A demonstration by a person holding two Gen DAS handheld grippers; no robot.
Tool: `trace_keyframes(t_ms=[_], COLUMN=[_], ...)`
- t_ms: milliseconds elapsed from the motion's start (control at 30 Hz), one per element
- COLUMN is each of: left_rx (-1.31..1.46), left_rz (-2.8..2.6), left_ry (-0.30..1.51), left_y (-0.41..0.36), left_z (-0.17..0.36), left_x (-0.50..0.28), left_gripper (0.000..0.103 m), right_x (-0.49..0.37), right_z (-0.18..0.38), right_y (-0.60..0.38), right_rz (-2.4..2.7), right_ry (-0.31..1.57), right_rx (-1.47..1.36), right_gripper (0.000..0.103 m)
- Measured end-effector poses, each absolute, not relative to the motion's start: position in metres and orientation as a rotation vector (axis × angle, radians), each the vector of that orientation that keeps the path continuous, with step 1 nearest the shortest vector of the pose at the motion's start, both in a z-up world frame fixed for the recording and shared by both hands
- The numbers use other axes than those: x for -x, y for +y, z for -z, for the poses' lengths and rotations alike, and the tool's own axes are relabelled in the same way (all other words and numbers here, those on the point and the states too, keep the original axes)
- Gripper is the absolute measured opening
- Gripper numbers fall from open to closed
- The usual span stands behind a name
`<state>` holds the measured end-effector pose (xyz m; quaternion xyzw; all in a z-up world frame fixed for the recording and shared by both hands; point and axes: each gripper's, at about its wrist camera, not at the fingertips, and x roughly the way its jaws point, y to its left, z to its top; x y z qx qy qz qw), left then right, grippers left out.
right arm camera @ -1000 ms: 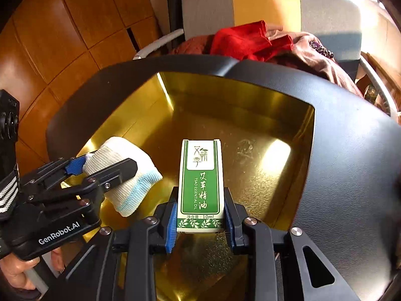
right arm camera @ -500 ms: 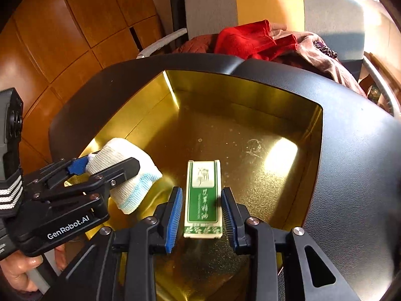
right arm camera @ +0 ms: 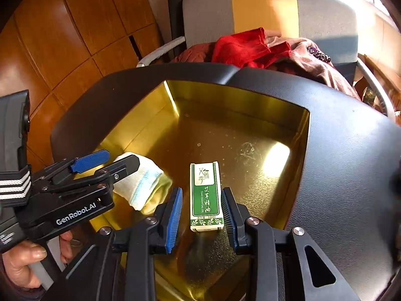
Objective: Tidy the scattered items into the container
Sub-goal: 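Carry the sock and box into the gold tray and open both grippers, then move both grippers back over the remaining items on the table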
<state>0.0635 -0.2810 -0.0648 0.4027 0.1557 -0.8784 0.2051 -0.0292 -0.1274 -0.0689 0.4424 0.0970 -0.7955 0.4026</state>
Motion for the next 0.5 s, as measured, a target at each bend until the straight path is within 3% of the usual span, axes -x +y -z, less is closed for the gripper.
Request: trace_keyframes(t_ms=[333, 500], left_rx=[-1.033, -1.086], left_rz=[2.552, 2.684], left_ry=[0.342, 0.314], left_y=[-0.243, -0.196], left_z=[0.030, 0.024], left_x=[-0.066, -0.053], left_gripper=[0.069, 0.070], right_x=[0.033, 0.040], right_z=[0.057, 0.059], right_y=[-0.064, 0.015], right_rz=[2.141, 2.289], right_ry=[0.117, -0.018], right_rx=[-1.119, -1.168], right_gripper=[0.034, 0.040])
